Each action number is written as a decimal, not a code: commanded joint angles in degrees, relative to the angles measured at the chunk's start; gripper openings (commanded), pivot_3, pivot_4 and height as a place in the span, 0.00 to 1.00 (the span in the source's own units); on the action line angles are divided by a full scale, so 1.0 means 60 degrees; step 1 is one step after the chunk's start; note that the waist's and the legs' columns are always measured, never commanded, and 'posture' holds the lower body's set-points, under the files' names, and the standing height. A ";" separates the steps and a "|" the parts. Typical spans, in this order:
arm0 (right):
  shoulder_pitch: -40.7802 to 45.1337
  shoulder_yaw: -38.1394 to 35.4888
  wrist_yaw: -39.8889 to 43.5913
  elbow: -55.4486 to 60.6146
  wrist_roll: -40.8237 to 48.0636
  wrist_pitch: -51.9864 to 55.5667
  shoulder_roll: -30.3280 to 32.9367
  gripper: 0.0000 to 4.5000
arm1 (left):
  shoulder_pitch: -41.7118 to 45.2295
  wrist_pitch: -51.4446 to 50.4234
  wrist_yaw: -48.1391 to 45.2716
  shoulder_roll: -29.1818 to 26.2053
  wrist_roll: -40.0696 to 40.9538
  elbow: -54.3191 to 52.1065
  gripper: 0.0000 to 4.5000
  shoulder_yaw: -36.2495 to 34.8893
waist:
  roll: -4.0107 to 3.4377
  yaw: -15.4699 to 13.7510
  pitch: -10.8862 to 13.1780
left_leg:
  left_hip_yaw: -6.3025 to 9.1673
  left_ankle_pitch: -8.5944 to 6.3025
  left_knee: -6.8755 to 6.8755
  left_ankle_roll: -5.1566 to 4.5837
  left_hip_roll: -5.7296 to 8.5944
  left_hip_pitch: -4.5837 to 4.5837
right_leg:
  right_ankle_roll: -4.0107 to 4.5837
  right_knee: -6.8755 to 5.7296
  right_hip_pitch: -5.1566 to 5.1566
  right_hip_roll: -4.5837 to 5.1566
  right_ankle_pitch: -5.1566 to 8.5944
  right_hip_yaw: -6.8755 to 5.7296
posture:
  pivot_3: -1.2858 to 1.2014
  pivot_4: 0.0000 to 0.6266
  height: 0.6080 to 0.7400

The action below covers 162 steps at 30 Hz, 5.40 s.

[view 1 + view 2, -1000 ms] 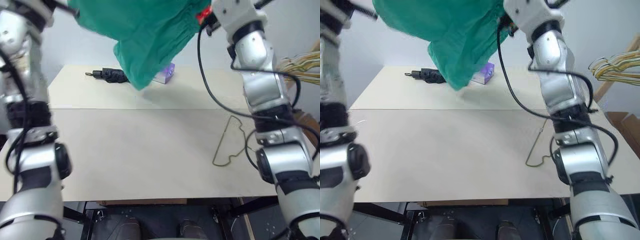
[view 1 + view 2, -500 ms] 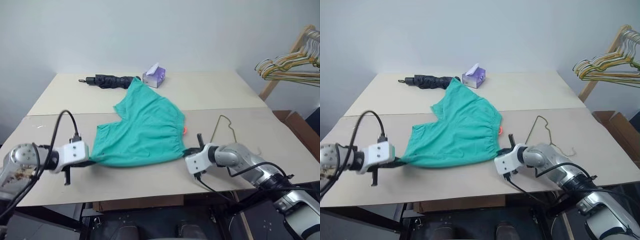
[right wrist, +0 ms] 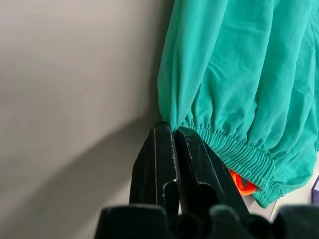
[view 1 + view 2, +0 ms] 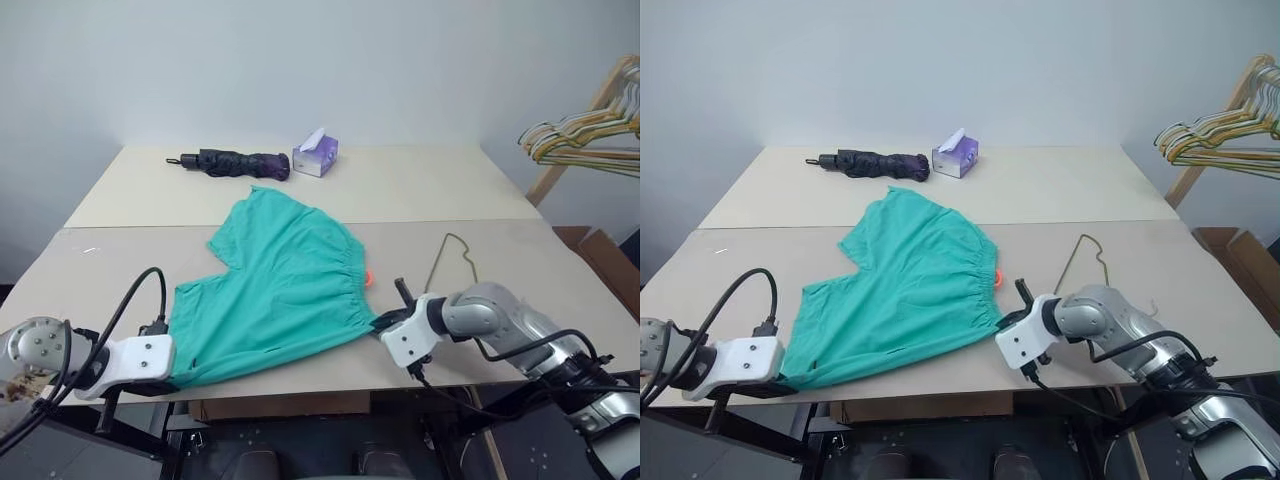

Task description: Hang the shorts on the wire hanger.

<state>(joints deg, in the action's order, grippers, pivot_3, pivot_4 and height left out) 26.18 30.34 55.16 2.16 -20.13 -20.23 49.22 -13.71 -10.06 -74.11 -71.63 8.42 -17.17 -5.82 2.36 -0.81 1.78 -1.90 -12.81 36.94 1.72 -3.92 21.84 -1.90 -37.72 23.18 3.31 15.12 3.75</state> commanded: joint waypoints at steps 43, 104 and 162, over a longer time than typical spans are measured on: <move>-0.0787 -0.5765 -0.2959 0.0854 0.4770 1.4322 -0.1578 1.00 | 0.4713 -0.2002 0.0164 0.2488 0.3380 -0.0025 1.00 -0.0121 | -0.0005 0.0164 -0.0003 | 0.0009 -0.0005 0.0004 -0.0006 0.0005 0.0017 | -0.0007 0.0014 -0.0003 -0.0004 0.0001 0.0000 | 0.52 0.00 1.00; -0.1047 -0.3827 -0.4540 0.4455 0.4248 0.7570 -0.3981 0.01 | 0.7404 -0.7387 0.9806 0.9937 0.9012 0.0686 1.00 -0.2085 | -0.0007 0.0495 -0.0001 | 0.0061 -0.0007 0.0007 -0.0010 0.0018 0.0033 | -0.0018 0.0017 -0.0011 -0.0011 -0.0006 -0.0008 | 0.53 0.00 1.00; 0.1059 -0.4893 0.1429 0.1273 1.0412 1.3471 -0.1192 0.99 | 0.8984 -0.6034 0.0770 0.6000 0.9045 0.3838 0.00 -0.1632 | 0.0006 0.0409 0.0006 | 0.0061 -0.0007 -0.0001 -0.0009 0.0014 0.0043 | -0.0006 0.0085 -0.0025 -0.0015 -0.0012 -0.0029 | 0.53 0.00 1.00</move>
<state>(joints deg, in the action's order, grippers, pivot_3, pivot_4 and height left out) 30.96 0.87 62.27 10.73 39.90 58.92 42.25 38.63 -45.54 -66.55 -35.33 61.15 5.73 -14.85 2.39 1.64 1.81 -1.53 -12.86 36.94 1.65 -3.83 22.13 -1.95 -37.19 23.04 3.23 15.05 3.58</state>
